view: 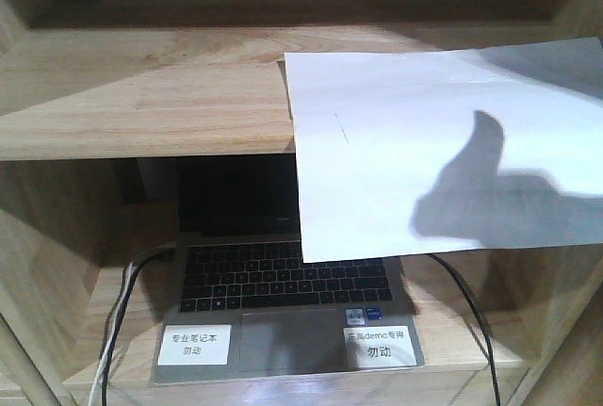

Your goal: Grab stapler and paper to desk for stapling

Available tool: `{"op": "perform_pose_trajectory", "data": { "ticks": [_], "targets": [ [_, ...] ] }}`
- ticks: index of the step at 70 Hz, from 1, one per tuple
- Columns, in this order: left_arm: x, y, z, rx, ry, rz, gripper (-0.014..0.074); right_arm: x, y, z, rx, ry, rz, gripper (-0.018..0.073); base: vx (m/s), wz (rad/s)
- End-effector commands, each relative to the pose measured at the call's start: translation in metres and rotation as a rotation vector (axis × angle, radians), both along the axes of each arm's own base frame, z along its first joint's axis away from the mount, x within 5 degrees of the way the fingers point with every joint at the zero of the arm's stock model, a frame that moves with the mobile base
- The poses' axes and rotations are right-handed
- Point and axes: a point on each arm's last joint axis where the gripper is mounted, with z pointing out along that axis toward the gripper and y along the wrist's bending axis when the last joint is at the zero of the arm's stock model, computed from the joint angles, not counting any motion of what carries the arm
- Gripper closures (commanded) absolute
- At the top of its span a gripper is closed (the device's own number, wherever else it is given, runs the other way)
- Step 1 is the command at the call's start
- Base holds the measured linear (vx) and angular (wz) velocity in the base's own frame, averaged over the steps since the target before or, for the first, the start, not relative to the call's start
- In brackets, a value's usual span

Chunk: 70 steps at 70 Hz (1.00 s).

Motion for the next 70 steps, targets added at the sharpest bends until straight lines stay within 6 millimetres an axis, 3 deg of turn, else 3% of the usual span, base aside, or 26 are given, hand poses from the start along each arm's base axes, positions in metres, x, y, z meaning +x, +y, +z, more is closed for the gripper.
{"op": "perform_pose_trajectory", "data": {
  "ticks": [1, 7, 22, 30, 49, 70],
  "targets": [
    [-0.001, 0.001, 0.018, -0.091, -0.091, -0.003, 0.0602, -0.002, -0.003, 0.017, 0.059, -0.120, -0.031, -0.0158, 0.00, 0.00],
    [-0.001, 0.001, 0.018, -0.091, -0.091, -0.003, 0.0602, -0.002, -0.004, 0.022, 0.199, -0.170, -0.035, -0.0156, 0.00, 0.00],
    [-0.001, 0.001, 0.018, -0.091, -0.091, -0.003, 0.0602, -0.005, -0.007, 0.033, 0.962, -0.264, 0.015, -0.0144, 0.00, 0.00],
    [-0.001, 0.001, 0.018, -0.091, -0.091, -0.003, 0.0602, -0.002, -0.009, 0.031, 1.283, -0.305, 0.073, -0.0133, 0.00, 0.00],
    [-0.001, 0.001, 0.018, -0.091, -0.091, -0.003, 0.0602, 0.004, -0.002, 0.013, 1.311, -0.463, 0.328, -0.0086, 0.00, 0.00],
    [-0.001, 0.001, 0.018, -0.091, -0.091, -0.003, 0.0602, -0.017, 0.002, -0.029, 1.269, -0.409, 0.315, -0.0075, 0.00, 0.00]
  ]
}}
